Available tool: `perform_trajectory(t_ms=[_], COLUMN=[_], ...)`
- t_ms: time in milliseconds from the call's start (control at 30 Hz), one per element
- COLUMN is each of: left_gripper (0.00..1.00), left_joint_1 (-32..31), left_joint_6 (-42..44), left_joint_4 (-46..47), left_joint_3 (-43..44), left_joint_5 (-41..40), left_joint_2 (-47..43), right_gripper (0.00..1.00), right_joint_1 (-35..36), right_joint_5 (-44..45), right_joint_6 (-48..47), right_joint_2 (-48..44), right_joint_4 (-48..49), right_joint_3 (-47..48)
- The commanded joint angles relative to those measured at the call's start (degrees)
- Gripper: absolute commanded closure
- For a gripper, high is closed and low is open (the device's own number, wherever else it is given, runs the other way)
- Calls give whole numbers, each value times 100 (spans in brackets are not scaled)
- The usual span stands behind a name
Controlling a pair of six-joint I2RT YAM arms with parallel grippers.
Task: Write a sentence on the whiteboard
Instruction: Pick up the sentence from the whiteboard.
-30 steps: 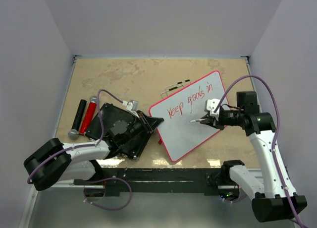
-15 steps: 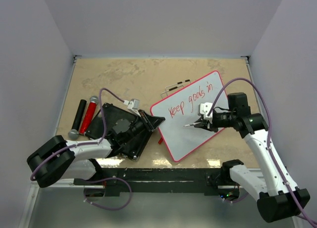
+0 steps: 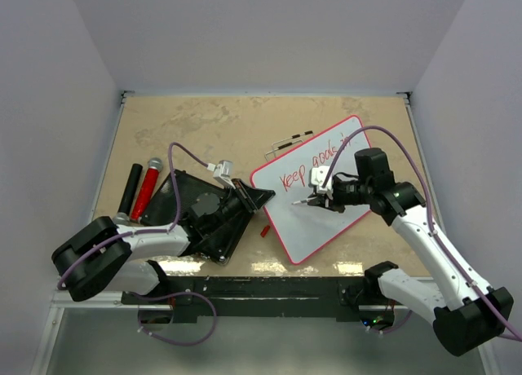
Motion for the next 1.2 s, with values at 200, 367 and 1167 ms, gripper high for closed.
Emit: perform_trajectory(t_ms=[200, 367, 1167], left_gripper=[100, 100, 100], left_joint_1=[-7, 1, 1], left_joint_6=[302, 302, 364], left_joint_4=[273, 308, 326], left_joint_3=[195, 186, 213], left_joint_5=[-212, -194, -97], left_joint_2=[107, 107, 142], right_gripper=[100, 100, 100], right_joint_1=[157, 210, 298], right_joint_5=[441, 512, 441], right_joint_6=[250, 303, -49], right_joint_2=[94, 173, 174], right_joint_4=[458, 511, 63], right_joint_3=[-107, -99, -81])
